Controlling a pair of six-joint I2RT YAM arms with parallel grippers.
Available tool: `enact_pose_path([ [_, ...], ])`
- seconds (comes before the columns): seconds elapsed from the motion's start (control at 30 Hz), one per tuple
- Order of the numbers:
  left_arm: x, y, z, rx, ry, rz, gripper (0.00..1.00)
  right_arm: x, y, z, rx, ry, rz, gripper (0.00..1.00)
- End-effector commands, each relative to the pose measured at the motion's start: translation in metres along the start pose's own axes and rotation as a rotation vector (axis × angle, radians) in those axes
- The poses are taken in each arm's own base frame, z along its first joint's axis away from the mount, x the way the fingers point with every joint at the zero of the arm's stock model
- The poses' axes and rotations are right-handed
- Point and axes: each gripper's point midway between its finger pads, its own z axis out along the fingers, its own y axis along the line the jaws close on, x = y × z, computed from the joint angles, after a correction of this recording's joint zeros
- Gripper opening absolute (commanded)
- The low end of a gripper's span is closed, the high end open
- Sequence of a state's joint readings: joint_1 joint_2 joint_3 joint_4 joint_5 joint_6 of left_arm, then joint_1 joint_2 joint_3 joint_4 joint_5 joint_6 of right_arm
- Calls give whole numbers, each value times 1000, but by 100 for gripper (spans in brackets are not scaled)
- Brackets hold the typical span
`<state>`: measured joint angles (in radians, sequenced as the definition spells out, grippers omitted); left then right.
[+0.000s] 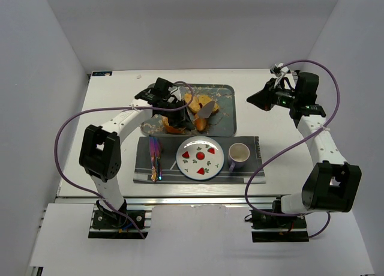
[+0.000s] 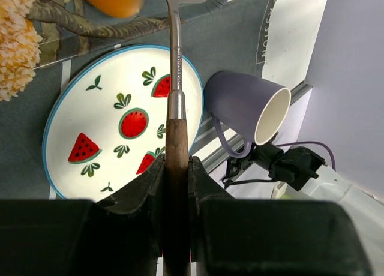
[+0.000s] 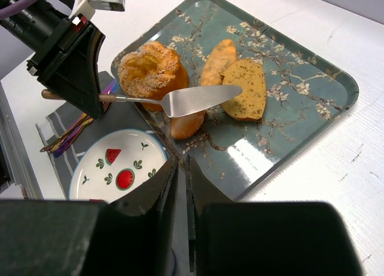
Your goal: Place the bread
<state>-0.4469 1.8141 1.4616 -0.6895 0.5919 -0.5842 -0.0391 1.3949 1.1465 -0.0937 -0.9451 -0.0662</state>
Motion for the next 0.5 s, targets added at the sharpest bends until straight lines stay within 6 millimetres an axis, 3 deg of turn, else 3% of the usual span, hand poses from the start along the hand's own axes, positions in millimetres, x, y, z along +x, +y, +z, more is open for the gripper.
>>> enact_pose_path([
  [0.0, 3, -31, -21, 84, -21, 70, 0, -13, 9, -6, -15, -38, -50, 16],
  [0.27, 29, -32, -19, 61, 69, 103, 0, -12, 9, -7, -14, -38, -51, 16],
  [0.47, 41, -31, 1, 46, 119, 96, 0, -12, 10, -7, -17, -39, -48, 16],
])
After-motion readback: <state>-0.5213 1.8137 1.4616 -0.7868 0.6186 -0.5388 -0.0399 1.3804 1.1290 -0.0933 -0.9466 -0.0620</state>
